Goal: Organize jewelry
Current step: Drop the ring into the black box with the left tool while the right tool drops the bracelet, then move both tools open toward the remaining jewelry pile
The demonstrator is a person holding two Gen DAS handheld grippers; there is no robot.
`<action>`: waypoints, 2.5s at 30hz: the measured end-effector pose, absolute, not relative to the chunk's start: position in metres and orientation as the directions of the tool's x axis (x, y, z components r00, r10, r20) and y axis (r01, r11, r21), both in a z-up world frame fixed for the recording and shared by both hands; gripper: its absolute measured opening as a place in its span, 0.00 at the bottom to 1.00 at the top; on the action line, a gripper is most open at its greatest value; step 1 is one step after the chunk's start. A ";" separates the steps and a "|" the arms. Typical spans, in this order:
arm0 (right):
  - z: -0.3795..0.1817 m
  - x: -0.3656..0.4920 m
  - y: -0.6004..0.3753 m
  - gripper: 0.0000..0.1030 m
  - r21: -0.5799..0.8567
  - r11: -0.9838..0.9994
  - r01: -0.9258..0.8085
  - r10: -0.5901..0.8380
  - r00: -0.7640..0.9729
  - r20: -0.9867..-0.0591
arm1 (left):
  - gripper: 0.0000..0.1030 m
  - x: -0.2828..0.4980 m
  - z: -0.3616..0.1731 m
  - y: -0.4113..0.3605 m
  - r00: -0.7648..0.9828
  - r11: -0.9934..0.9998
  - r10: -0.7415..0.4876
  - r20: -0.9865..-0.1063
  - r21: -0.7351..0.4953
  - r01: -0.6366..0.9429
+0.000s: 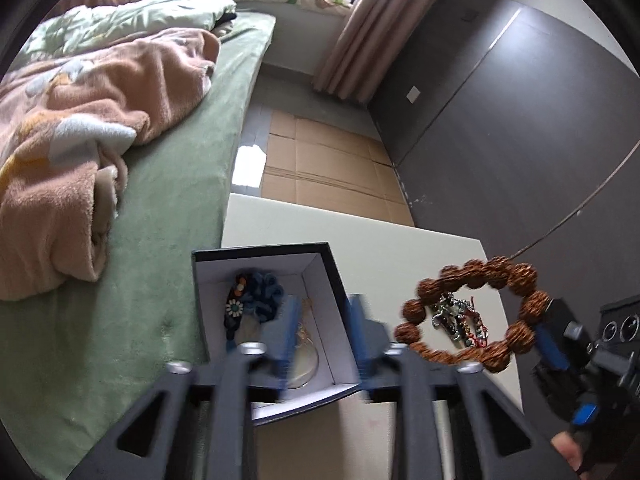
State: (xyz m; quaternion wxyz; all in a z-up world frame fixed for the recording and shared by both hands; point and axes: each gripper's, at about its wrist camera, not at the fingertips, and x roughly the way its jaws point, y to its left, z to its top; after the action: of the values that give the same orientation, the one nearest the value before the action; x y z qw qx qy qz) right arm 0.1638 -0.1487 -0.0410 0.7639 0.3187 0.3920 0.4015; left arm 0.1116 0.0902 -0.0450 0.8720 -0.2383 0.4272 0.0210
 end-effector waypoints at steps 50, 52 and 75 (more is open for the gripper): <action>-0.060 0.167 -0.229 0.85 0.710 0.704 -0.023 0.624 0.499 -0.602 | 0.93 0.118 -0.030 0.040 0.698 0.896 -0.174 -0.695 -0.406 -0.180; -0.063 0.168 -0.243 0.91 0.713 0.701 0.026 0.603 0.512 -0.612 | 0.93 0.121 -0.033 0.033 0.692 0.899 -0.181 -0.698 -0.403 -0.172; -0.082 0.180 -0.307 0.91 0.690 0.679 0.250 0.516 0.506 -0.691 | 0.80 0.180 -0.069 -0.055 0.618 0.935 -0.247 -0.747 -0.350 -0.050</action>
State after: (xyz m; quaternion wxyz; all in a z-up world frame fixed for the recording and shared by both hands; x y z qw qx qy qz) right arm 0.1798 -0.3070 -0.0816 0.7747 0.3910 0.4894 0.0857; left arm 0.1801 -0.0553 -0.0692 0.8830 -0.1710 0.4335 -0.0559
